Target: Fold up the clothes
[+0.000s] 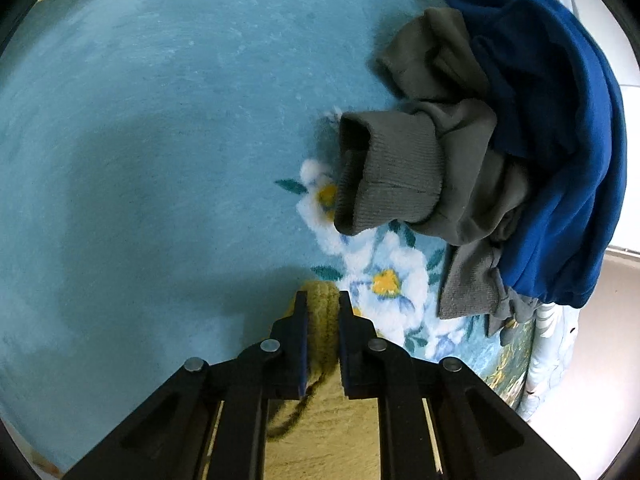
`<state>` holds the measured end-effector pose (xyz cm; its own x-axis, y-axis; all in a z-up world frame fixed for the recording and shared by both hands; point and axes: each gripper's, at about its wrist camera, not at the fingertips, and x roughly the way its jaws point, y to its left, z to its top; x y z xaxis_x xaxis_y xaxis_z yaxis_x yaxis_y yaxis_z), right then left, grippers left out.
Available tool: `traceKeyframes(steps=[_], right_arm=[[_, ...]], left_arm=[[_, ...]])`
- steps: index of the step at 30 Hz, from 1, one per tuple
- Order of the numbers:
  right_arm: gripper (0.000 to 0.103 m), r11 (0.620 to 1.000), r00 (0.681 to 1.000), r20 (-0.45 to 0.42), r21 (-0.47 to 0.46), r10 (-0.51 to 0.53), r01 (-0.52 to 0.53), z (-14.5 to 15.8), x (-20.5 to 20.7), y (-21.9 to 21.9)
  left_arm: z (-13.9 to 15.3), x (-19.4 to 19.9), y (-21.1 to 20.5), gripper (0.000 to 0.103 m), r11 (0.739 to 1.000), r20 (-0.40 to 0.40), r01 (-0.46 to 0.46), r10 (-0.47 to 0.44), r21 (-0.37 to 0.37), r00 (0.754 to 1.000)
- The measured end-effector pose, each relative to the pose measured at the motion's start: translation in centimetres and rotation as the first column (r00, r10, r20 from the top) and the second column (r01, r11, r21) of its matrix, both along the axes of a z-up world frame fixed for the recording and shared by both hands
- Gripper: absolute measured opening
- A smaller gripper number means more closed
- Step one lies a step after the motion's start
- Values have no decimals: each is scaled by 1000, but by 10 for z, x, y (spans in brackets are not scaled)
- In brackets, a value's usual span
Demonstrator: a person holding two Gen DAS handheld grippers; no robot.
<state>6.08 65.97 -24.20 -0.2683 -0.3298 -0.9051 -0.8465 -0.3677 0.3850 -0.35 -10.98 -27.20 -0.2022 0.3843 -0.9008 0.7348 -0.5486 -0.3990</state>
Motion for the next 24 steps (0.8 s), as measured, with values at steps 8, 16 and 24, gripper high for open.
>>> traceKeyframes(steps=[8, 16, 24], right_arm=[[36, 997, 994, -72, 22, 80, -79, 26, 10, -11], [38, 997, 996, -50, -36, 68, -70, 37, 94, -38], [37, 986, 1000, 3, -164, 9, -8, 11, 169, -90]], left_arm=[[34, 25, -9, 43, 999, -49, -5, 7, 35, 999], [44, 109, 6, 44, 999, 1, -24, 24, 21, 1000], [6, 180, 40, 46, 990, 125, -100, 88, 97, 988]])
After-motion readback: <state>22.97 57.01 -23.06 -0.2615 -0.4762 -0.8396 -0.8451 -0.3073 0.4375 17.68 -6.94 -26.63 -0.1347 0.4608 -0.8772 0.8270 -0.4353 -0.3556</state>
